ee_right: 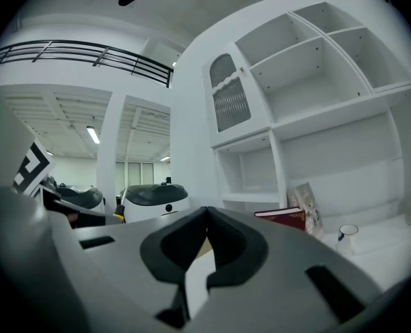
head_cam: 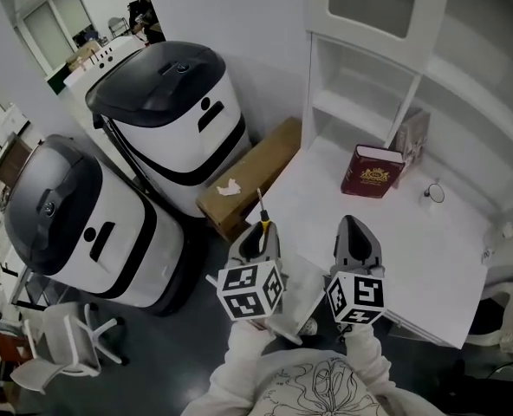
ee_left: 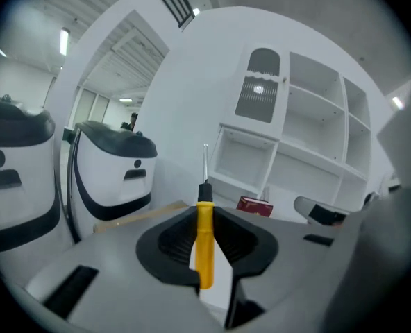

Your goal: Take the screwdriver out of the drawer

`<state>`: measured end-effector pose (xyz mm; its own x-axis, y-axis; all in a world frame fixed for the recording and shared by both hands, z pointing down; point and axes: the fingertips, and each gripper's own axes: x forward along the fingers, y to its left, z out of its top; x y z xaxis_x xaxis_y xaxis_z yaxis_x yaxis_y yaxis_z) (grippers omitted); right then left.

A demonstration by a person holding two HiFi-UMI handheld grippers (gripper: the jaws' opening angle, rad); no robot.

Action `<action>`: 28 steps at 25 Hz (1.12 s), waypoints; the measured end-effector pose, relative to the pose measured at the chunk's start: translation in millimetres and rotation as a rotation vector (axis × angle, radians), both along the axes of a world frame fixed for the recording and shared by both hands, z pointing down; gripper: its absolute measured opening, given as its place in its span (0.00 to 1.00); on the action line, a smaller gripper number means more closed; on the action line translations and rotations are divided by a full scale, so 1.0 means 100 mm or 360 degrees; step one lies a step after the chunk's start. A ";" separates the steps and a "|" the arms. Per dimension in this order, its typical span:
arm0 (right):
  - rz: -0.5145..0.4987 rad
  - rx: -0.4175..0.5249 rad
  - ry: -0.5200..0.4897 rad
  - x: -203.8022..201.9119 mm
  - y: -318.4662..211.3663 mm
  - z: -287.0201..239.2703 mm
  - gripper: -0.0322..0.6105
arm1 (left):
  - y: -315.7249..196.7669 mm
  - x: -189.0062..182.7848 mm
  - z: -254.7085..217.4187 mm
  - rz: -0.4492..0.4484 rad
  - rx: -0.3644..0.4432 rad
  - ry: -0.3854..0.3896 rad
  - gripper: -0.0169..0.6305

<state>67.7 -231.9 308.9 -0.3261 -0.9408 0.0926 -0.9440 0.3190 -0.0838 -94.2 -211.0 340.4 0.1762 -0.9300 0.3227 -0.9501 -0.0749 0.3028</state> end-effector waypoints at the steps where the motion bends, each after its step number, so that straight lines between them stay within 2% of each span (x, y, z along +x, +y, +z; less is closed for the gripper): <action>1: -0.0001 0.0007 -0.0004 0.00 -0.01 -0.03 0.05 | 0.00 -0.01 -0.10 0.0001 0.0059 -0.0018 0.13; 5: -0.0017 0.0049 -0.0021 -0.02 -0.01 -0.13 0.05 | 0.01 -0.02 -0.39 0.0007 0.0236 -0.0096 0.13; 9: -0.0033 0.0074 -0.0019 -0.04 0.02 -0.18 0.05 | 0.06 -0.04 -0.58 -0.0028 0.0360 -0.0226 0.13; 12: -0.0041 0.0091 -0.0020 -0.02 0.04 -0.22 0.05 | 0.11 -0.02 -0.67 -0.0050 0.0432 -0.0254 0.13; 20: -0.0054 0.0117 -0.0025 -0.01 0.07 -0.27 0.05 | 0.17 0.04 -0.68 -0.0058 0.0458 -0.0324 0.13; 28: -0.0050 0.0106 -0.0025 -0.01 0.09 -0.24 0.05 | 0.19 0.03 -0.64 -0.0057 0.0440 -0.0317 0.13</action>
